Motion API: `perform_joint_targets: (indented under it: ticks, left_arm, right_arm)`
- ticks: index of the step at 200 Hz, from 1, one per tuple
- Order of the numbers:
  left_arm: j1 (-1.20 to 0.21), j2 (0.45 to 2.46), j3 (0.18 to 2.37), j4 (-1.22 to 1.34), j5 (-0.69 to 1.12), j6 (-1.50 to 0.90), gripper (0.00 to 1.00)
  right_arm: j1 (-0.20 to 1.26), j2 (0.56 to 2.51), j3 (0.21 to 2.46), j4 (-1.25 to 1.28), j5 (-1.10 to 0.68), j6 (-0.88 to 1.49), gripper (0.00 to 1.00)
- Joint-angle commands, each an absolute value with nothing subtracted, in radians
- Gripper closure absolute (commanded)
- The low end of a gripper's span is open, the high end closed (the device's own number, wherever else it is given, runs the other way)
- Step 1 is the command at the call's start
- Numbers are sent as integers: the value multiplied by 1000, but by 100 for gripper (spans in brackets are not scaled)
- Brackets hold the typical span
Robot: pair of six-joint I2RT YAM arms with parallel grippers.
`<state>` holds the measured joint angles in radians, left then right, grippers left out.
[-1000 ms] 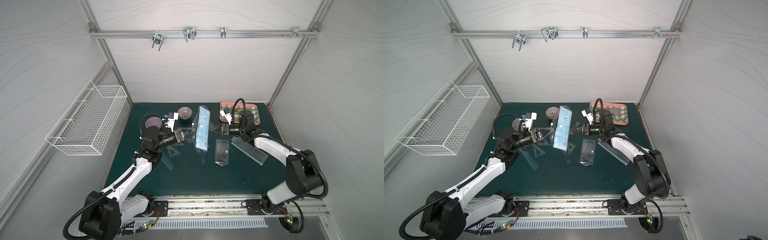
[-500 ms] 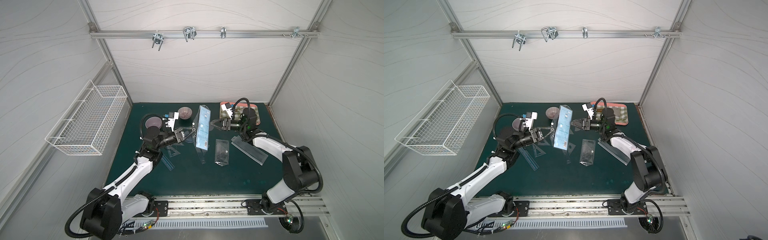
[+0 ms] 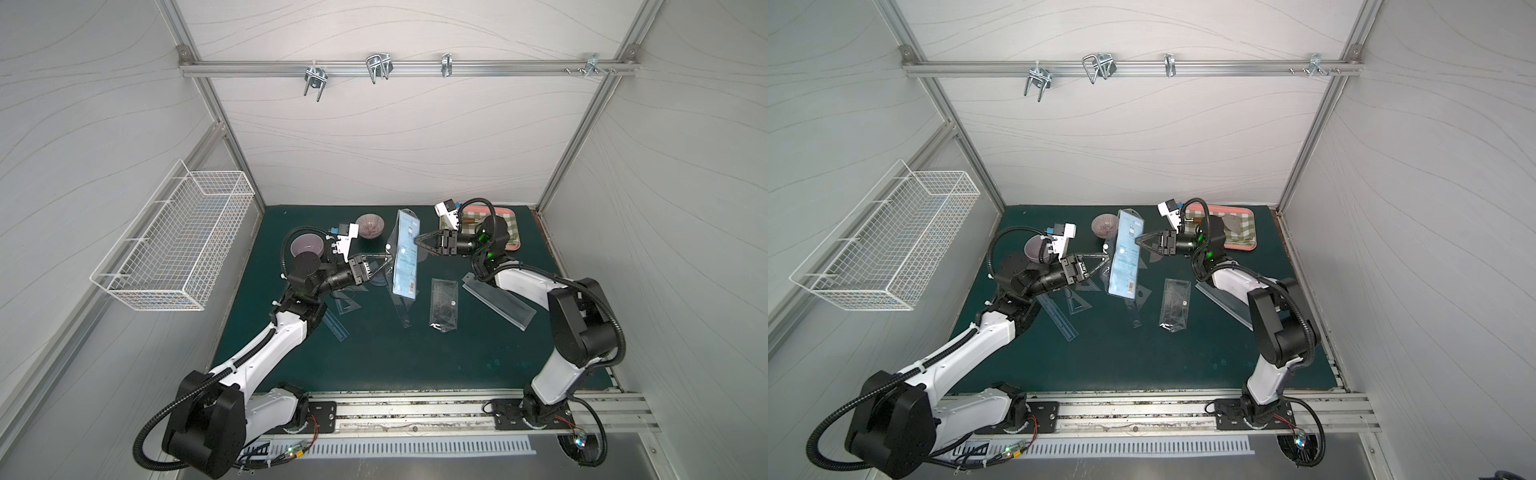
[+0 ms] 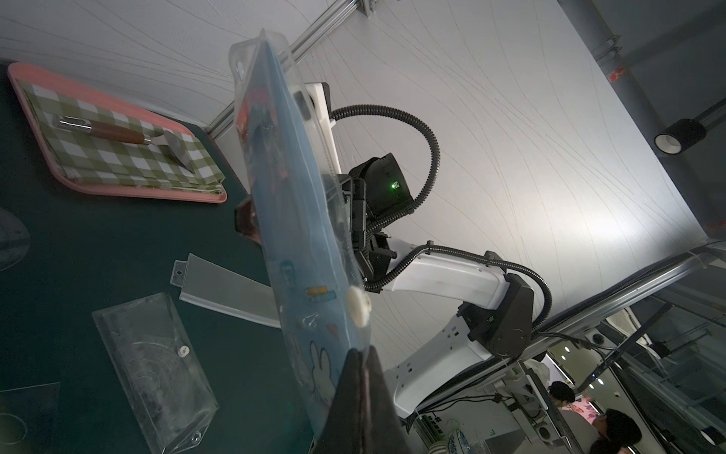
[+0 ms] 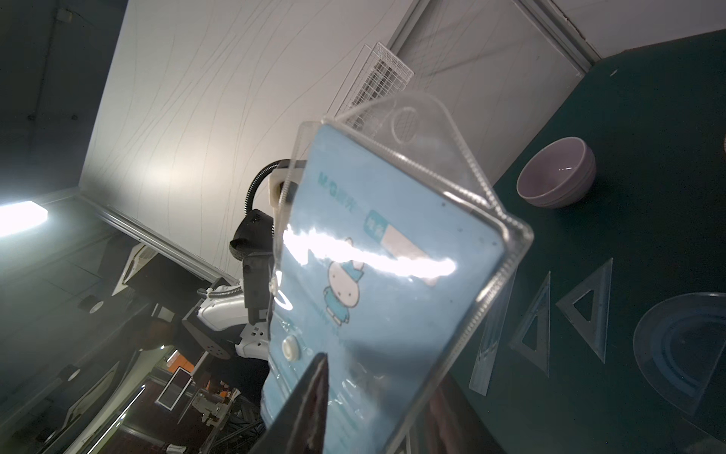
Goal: Open the ruler set and take out the ruler
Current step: Place the ruler set bag in the ruler set bag.
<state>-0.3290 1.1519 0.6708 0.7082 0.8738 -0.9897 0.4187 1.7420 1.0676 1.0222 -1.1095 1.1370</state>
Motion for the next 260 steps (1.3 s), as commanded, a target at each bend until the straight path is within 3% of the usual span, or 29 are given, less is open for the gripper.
perform_joint_targets:
  ticks: [1,14,49,68,97,124,149,195,260]
  left_arm:
    - [-326,1158,675,774,900,-1005,100]
    - [-326,1161,678,760,898,-997,100]
    - [-325,1155,691,664,875,-942,99]
    - [-325,1147,704,590,856,-898,76]
    - [-325,1137,722,495,815,-839,64]
    - [-324,1157,730,468,789,-821,55]
    - [-324,1173,732,436,757,-809,34]
    - [-325,1197,766,242,648,-732,8]
    - [-451,1335,904,-23,456,-560,0]
  right_arm:
    - [423,1791,1098,1275,-1135,1324,83]
    - [420,1797,1104,1305,-1137,1357,100]
    - [407,1706,1066,1057,-1122,1170,100]
    - [398,1618,1067,743,-1091,954,100]
    - [372,1489,1117,184,-954,589,100]
    - [298,1426,1129,-31,-881,499,100]
    - [217,1377,1130,-219,-809,395,100]
    - [-29,1403,1075,-400,-767,324,100]
    - [-274,1515,907,-318,-680,371,100]
